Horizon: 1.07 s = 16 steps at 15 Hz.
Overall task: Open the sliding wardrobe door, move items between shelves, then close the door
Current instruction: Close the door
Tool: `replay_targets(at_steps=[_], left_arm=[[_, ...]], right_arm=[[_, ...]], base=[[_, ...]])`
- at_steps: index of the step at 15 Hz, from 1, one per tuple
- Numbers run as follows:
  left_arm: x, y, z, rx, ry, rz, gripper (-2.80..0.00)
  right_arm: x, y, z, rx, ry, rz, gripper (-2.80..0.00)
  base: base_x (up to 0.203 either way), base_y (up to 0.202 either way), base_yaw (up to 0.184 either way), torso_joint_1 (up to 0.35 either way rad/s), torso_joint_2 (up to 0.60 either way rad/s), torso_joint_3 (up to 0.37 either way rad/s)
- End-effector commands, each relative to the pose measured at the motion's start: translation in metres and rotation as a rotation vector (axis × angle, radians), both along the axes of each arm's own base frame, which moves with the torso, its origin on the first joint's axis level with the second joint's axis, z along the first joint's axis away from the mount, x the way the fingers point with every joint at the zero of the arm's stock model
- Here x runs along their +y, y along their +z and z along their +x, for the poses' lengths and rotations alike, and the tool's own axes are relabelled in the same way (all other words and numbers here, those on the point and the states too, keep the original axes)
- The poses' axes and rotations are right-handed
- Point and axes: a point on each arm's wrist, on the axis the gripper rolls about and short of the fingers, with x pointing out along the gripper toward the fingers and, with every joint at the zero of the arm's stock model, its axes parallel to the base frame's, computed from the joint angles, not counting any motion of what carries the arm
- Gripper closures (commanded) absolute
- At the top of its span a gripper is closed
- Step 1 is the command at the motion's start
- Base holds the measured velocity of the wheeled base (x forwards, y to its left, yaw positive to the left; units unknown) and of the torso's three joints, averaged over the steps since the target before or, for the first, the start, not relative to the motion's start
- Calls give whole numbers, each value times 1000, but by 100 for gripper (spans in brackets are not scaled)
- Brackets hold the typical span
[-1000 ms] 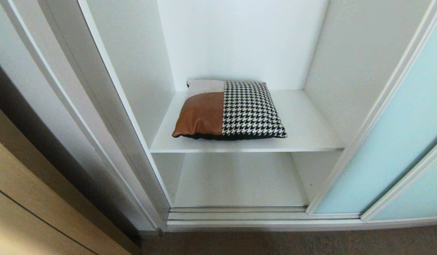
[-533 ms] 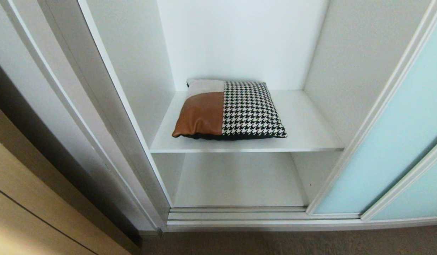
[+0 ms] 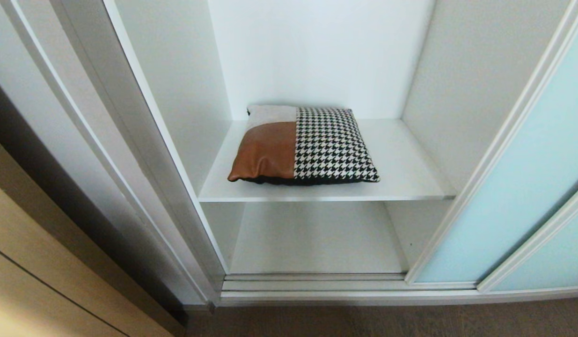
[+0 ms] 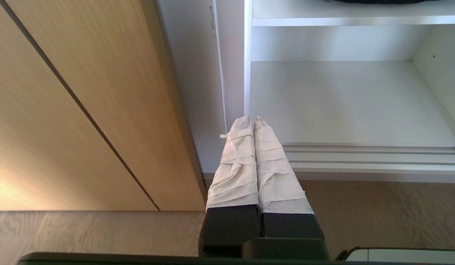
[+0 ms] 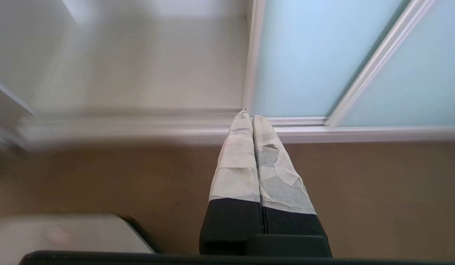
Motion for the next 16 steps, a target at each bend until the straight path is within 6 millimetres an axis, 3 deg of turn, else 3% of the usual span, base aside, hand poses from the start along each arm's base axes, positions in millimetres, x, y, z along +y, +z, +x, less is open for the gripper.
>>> replay_targets(at_steps=[1,4,10,16], left_arm=[[0,0,0,4,1,0,0],[0,0,0,4,1,-2,0],[0,0,0,4,1,-2,0],[0,0,0,4,1,-2,0]], right_arm=[[0,-5,-11,-112,17,109,0],[1,-10,-21,-192,59,72,0],[0,-15,-20,-131,51,-86,0],[0,-16,-20,-127,54,-93,0]], base=[[0,0,0,0,0,0],[0,0,0,0,0,0],[0,0,0,0,0,0],[0,0,0,0,0,0]])
